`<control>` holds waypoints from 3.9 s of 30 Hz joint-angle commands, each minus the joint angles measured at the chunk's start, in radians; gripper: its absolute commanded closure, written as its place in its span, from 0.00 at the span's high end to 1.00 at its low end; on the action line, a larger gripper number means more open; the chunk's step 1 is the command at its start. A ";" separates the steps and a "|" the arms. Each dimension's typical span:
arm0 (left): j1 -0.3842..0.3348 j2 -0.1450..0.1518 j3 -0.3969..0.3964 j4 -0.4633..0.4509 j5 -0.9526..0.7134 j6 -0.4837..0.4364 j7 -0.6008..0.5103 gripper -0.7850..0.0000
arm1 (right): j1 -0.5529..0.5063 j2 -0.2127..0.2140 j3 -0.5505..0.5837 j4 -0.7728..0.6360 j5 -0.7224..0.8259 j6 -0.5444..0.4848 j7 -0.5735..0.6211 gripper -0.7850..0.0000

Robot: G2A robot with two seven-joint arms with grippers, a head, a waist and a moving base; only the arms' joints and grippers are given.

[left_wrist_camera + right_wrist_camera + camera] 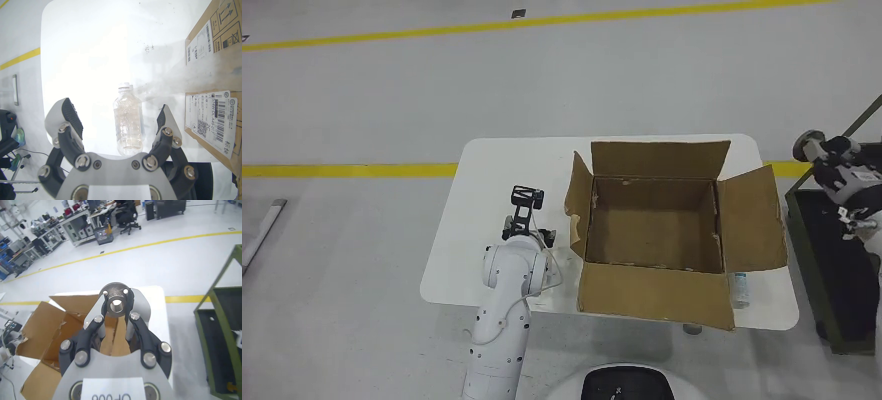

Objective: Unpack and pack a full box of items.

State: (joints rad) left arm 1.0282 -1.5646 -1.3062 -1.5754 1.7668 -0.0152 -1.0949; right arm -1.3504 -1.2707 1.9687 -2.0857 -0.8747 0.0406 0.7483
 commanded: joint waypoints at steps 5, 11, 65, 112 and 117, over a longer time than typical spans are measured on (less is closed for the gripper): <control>0.000 0.000 0.000 0.000 0.000 0.000 0.000 1.00 | -0.114 0.011 0.116 0.066 -0.047 -0.029 0.055 0.00; 0.000 0.000 0.000 0.000 0.000 0.000 0.000 1.00 | -0.213 0.022 0.080 0.147 -0.203 -0.077 0.168 0.00; 0.000 0.000 0.000 0.000 0.000 0.000 0.000 1.00 | -0.199 0.045 -0.207 0.327 -0.356 -0.129 0.220 0.42; 0.000 0.011 -0.059 0.018 0.021 -0.051 -0.237 1.00 | -0.186 0.030 -0.168 -0.098 -0.078 0.046 -0.278 0.00; -0.033 0.008 -0.101 0.084 -0.110 -0.038 -0.295 1.00 | -0.174 0.032 -0.190 -0.086 -0.089 0.045 -0.254 0.00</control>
State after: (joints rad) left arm 1.0043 -1.5557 -1.3974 -1.5063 1.7103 -0.0536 -1.3820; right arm -1.5255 -1.2393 1.7833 -2.1742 -0.9630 0.0890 0.4888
